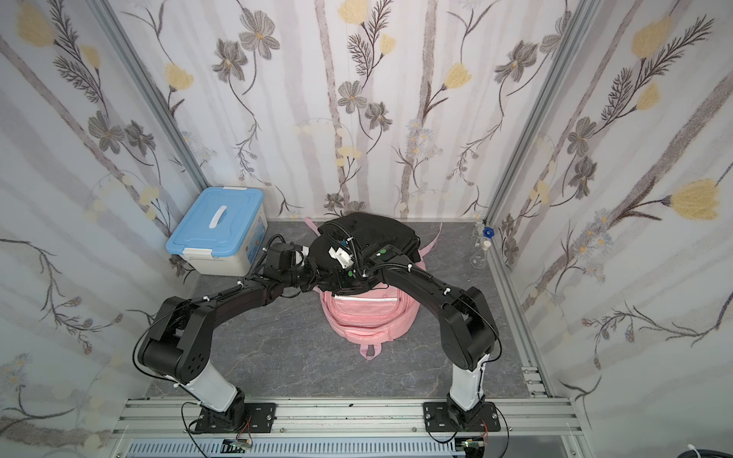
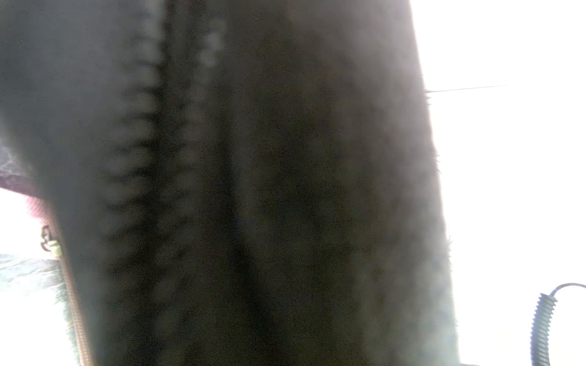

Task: Zip up the backpack
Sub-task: Zip the zipper on the backpack.

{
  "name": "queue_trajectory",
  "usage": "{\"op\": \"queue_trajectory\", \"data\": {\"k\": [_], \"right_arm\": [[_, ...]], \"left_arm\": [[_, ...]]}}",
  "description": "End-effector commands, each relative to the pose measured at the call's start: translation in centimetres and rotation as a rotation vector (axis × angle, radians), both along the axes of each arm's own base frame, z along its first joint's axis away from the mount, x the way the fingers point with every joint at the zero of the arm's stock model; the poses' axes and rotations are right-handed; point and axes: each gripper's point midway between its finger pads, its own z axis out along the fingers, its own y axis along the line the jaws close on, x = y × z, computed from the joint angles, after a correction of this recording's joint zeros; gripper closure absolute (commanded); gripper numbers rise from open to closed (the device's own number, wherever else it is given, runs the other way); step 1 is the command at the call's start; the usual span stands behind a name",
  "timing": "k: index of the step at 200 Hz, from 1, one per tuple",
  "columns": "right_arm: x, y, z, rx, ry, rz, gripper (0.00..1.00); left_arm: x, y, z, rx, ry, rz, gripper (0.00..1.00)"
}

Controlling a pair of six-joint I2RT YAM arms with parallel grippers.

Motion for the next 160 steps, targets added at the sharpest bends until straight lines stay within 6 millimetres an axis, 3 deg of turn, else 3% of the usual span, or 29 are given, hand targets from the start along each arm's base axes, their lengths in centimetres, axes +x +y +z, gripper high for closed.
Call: {"op": "queue_trajectory", "data": {"k": [1, 87, 90, 97, 102, 107, 130, 160], "right_arm": [[-0.6, 1.2, 1.0, 0.053, 0.012, 0.050, 1.00], [-0.5, 3.1, -0.2, 0.052, 0.036, 0.092, 1.00], [-0.5, 3.1, -0.3, 0.050, 0.038, 0.094, 1.00], [-0.6, 3.0, -0.3, 0.047, 0.039, 0.097, 1.00], [-0.6, 2.8, -0.3, 0.042, 0.038, 0.098, 1.00], [-0.7, 2.7, -0.3, 0.041, 0.040, 0.102, 1.00], [-1.2, 1.7, 0.0, 0.043, 0.047, 0.106, 1.00], [-2.5, 0.4, -0.2, 0.036, 0.085, 0.126, 1.00]], "left_arm": [[0.4, -0.7, 1.3, -0.030, -0.051, -0.017, 1.00], [0.3, -1.2, 1.5, -0.030, -0.047, -0.022, 1.00], [0.4, -1.2, 1.6, -0.030, -0.047, -0.021, 0.95], [0.3, -1.1, 1.5, -0.027, -0.043, -0.019, 0.71], [0.3, -1.0, 1.5, -0.022, -0.042, -0.012, 0.39], [0.3, -0.8, 1.4, -0.017, -0.041, -0.006, 0.28], [0.1, -0.4, 1.2, -0.004, -0.043, 0.006, 0.15], [0.3, -0.3, 1.1, -0.016, -0.048, 0.004, 0.11]]}}
